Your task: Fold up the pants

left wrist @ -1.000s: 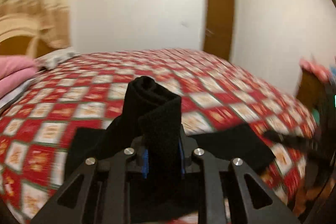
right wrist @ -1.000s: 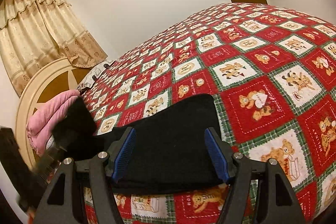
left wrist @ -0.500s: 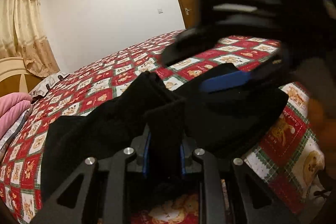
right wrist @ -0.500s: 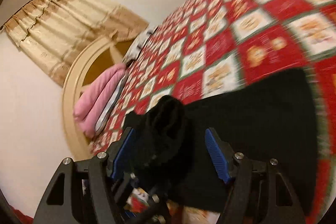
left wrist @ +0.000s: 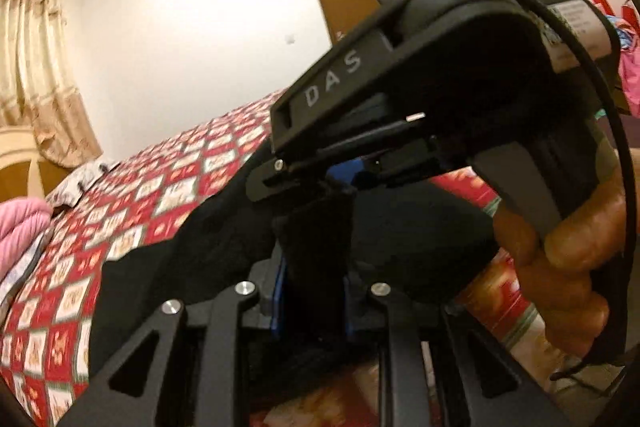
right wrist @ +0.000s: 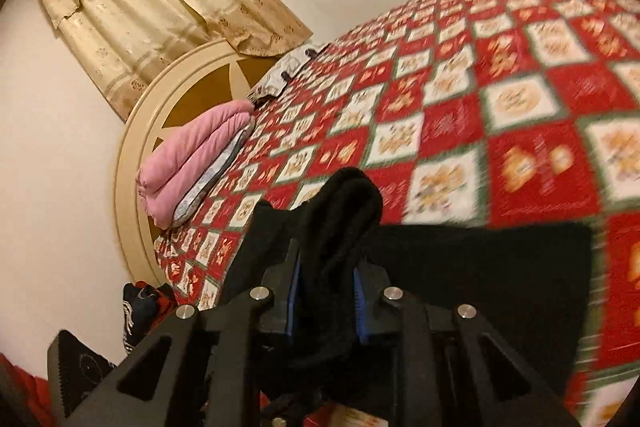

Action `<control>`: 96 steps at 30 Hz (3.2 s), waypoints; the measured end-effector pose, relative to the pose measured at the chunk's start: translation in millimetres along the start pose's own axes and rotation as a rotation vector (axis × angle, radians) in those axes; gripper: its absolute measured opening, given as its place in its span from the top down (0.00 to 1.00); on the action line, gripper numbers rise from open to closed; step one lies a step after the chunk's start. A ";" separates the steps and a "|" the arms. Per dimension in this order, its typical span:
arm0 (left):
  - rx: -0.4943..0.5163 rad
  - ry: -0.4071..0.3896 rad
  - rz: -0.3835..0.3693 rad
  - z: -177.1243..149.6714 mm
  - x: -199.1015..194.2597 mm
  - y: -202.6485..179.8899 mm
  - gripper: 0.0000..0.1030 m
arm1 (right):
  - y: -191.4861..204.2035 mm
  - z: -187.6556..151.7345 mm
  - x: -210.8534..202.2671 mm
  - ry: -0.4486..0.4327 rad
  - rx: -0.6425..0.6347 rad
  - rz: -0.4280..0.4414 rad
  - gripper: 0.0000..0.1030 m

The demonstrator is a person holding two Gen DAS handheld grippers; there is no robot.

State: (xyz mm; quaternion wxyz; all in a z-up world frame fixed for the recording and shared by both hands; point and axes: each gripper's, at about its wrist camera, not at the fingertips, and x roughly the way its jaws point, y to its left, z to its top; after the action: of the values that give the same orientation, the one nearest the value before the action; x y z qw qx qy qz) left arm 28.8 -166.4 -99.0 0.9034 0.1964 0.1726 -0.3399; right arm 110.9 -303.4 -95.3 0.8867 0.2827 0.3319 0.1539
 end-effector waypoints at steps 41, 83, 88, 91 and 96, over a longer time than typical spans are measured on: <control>-0.419 0.352 0.135 -32.0 65.5 141.6 0.28 | 3.4 -85.5 -28.9 0.093 -0.349 -0.484 0.57; -0.623 0.382 0.238 -105.7 0.2 137.2 0.00 | 83.5 23.4 188.4 0.178 -0.193 -0.171 0.39; -0.628 0.380 0.221 -104.4 -1.0 139.5 0.00 | 77.5 49.5 136.3 0.152 -0.258 -0.200 0.39; -0.617 0.373 0.220 -105.3 1.2 139.1 0.00 | 93.9 39.2 144.3 0.242 -0.368 -0.191 0.39; -0.602 0.385 0.237 -105.2 1.1 133.5 0.00 | 119.5 -15.5 206.0 0.461 -0.669 -0.402 0.39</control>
State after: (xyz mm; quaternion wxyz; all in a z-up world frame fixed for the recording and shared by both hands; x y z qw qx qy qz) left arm 101.9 -25.0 -158.6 0.9048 0.0008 0.4074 -0.1238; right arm 241.2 -107.6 -136.1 0.8444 -0.1311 0.5012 0.1363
